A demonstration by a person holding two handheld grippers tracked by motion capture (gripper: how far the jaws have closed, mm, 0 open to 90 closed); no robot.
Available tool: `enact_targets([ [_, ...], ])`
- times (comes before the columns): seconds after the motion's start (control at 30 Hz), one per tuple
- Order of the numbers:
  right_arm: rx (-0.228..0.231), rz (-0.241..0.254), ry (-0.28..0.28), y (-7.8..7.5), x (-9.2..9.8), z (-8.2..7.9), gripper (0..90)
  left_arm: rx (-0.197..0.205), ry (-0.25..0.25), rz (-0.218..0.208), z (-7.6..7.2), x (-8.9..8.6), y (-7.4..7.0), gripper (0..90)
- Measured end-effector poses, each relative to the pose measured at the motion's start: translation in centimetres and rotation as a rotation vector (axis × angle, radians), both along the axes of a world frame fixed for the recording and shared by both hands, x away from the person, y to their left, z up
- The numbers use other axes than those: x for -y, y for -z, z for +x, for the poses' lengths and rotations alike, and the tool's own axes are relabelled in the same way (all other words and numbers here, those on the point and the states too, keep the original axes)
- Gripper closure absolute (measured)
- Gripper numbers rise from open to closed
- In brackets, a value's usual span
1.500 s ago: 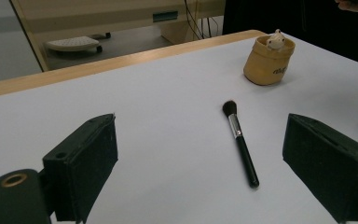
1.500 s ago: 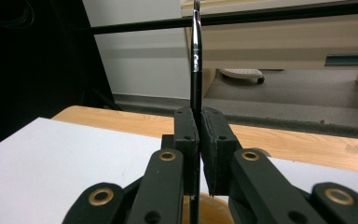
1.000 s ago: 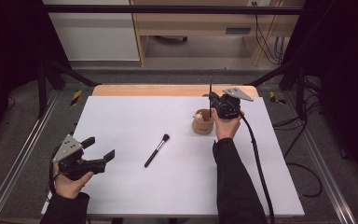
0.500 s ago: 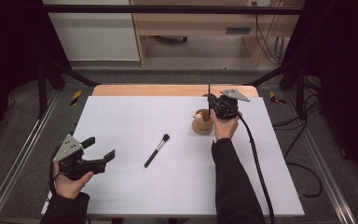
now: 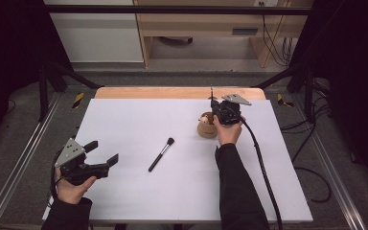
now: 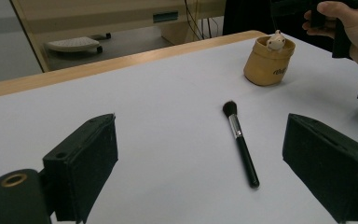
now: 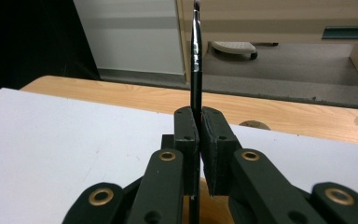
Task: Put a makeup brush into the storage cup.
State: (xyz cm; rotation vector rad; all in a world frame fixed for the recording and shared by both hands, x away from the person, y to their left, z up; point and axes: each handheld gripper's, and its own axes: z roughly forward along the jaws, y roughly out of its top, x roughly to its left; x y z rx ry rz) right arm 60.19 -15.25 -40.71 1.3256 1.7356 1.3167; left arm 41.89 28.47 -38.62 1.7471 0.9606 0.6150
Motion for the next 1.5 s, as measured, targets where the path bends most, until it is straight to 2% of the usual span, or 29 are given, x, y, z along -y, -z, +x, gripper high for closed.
enact_targets([
  [0.33,-0.027,-0.022,-0.001,0.6,-0.1,0.1,85.7,0.0,0.0,0.0,0.0,0.0,0.0,9.5],
  [0.6,-0.053,-0.058,-0.007,0.9,-0.3,-0.1,85.7,0.002,0.001,0.002,0.0,0.1,0.0,9.5],
  [0.67,-0.053,-0.06,-0.008,1.0,-0.3,-0.1,85.7,0.001,0.001,0.001,0.0,0.1,0.0,9.5],
  [0.73,-0.055,-0.043,-0.006,1.1,-0.1,-0.2,85.6,0.001,0.002,0.002,0.0,0.1,0.0,9.5],
  [0.93,-0.079,-0.048,-0.004,1.7,0.4,-0.4,85.5,-0.001,0.004,0.007,0.0,0.2,0.0,9.5],
  [1.1,-0.092,-0.064,-0.021,1.6,0.3,-0.8,85.1,0.001,0.004,0.007,0.0,0.2,0.0,9.5],
  [1.2,-0.097,-0.063,-0.03,1.2,0.3,-1.1,81.9,0.001,0.005,0.006,0.0,0.2,0.0,9.5],
  [1.3,-0.086,-0.071,-0.044,0.8,0.3,-1.5,79.8,0.0,0.005,0.009,0.0,0.2,0.0,9.5],
  [1.5,-0.041,-0.042,-0.066,-0.4,0.4,-2.9,74.0,0.002,0.008,0.007,-0.1,0.4,0.0,9.5],
])
